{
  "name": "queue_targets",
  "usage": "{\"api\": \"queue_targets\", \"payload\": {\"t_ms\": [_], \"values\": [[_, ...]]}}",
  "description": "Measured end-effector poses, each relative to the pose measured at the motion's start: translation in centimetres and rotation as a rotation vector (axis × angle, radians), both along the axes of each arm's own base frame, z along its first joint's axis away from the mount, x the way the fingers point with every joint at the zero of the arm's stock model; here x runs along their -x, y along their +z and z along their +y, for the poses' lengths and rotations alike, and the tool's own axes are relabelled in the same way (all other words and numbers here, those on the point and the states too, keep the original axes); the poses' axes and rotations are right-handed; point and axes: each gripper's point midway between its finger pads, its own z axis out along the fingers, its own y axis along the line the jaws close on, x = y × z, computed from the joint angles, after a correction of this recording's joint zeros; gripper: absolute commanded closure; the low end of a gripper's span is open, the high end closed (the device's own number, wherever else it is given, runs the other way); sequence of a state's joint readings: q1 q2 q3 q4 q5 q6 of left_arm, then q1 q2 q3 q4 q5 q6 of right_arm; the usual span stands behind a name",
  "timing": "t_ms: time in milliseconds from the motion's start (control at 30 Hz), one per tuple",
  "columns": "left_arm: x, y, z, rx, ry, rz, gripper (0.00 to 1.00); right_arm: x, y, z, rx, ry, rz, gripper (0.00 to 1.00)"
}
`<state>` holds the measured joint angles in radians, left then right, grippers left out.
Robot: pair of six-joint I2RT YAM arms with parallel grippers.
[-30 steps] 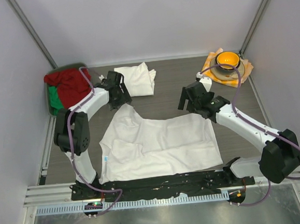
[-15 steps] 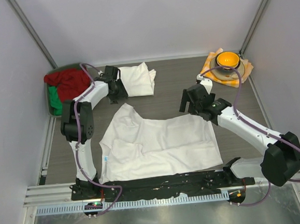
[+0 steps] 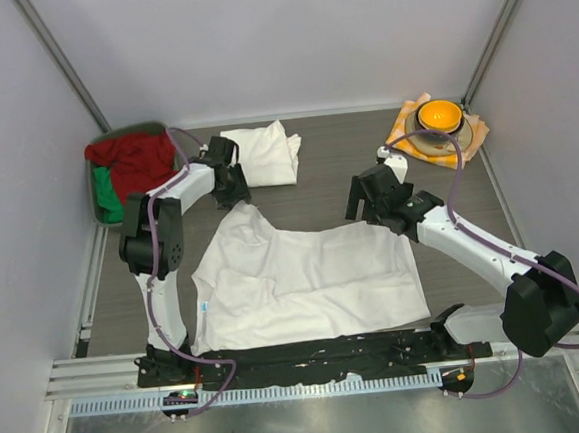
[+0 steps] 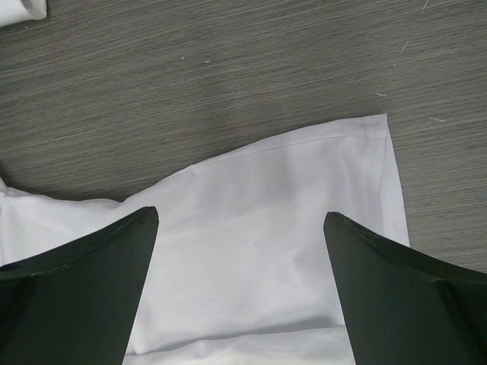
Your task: Fold and stack the t-shirts
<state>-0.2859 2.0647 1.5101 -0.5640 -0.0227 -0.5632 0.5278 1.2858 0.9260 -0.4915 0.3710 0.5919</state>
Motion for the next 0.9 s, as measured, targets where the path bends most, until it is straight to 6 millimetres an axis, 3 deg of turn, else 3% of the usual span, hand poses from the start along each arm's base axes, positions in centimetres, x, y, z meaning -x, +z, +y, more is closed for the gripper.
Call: {"api": "queue_targets", "payload": {"t_ms": [133, 533, 733, 900], "values": [[0.0, -0.1, 0.2, -0.011, -0.010, -0.008, 0.52, 0.1, -0.2, 0.0, 0.001, 0.002, 0.006, 0.03], [-0.2, -0.4, 0.9, -0.052, 0.002, -0.013, 0.87, 0.1, -0.3, -0.2, 0.007, -0.004, 0.003, 0.03], [-0.3, -0.5, 1.3, -0.068, 0.016, -0.016, 0.94, -0.7, -0.6, -3.1, 0.033, -0.099, 0.005, 0.03], [-0.3, -0.4, 1.6, -0.083, 0.040, -0.018, 0.99, -1.6, -3.3, -7.0, 0.053, -0.228, 0.085, 0.05]]}}
